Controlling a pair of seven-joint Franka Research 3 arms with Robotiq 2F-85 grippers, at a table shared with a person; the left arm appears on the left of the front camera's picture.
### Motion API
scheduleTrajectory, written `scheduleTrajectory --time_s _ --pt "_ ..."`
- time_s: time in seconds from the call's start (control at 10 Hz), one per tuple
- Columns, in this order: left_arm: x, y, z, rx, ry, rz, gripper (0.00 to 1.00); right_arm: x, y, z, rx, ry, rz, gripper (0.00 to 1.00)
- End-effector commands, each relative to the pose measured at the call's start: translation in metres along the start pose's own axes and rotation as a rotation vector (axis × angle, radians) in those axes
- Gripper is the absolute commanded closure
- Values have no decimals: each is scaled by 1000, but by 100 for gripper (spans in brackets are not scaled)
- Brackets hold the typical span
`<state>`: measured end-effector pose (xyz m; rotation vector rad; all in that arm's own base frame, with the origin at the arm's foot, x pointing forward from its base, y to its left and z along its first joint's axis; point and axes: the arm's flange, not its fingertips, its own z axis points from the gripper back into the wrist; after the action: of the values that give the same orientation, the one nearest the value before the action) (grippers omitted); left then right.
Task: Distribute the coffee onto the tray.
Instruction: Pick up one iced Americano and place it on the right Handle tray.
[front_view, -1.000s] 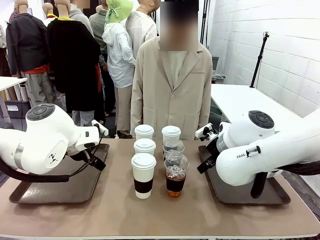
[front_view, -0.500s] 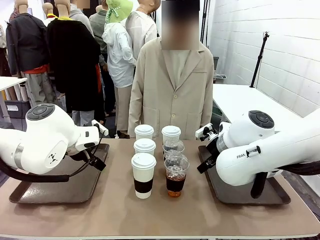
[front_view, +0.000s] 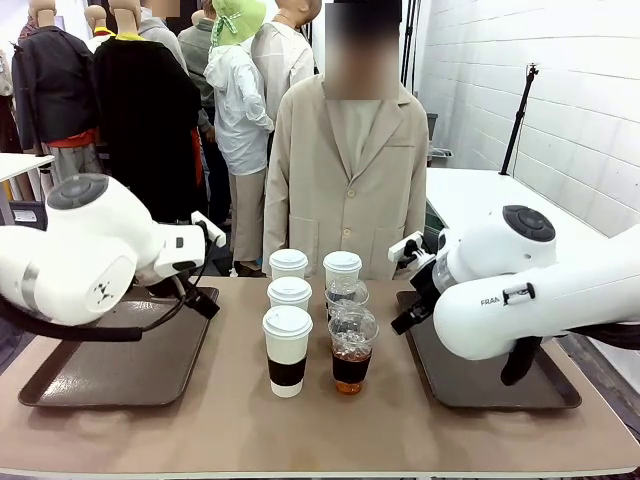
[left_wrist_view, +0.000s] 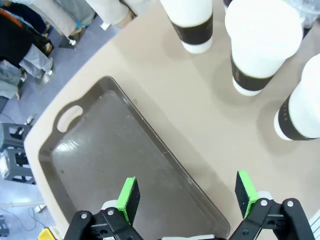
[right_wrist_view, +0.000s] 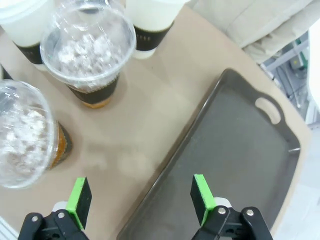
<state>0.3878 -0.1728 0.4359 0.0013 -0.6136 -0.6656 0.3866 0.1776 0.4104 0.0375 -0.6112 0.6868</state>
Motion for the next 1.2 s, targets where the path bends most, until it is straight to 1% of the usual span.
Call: scheduleTrajectory --time_s 0.0,0.3,0.6,0.7,0.9,1.1 --pt "15 -3 27 50 21 -2 0 15 6 30 19 -15 8 0" --pt "32 2 49 -3 6 -26 0 36 11 64 7 -52 21 0" --pt "29 9 56 0 -24 -5 0 46 11 83 20 -61 33 0" --pt "25 11 59 -25 -37 -12 0 46 6 86 57 -43 30 0" --pt "14 25 73 -60 -93 -75 0 50 -9 90 153 -25 29 0" --pt "0 38 83 -114 -155 -100 0 55 -35 91 243 -8 1 0"
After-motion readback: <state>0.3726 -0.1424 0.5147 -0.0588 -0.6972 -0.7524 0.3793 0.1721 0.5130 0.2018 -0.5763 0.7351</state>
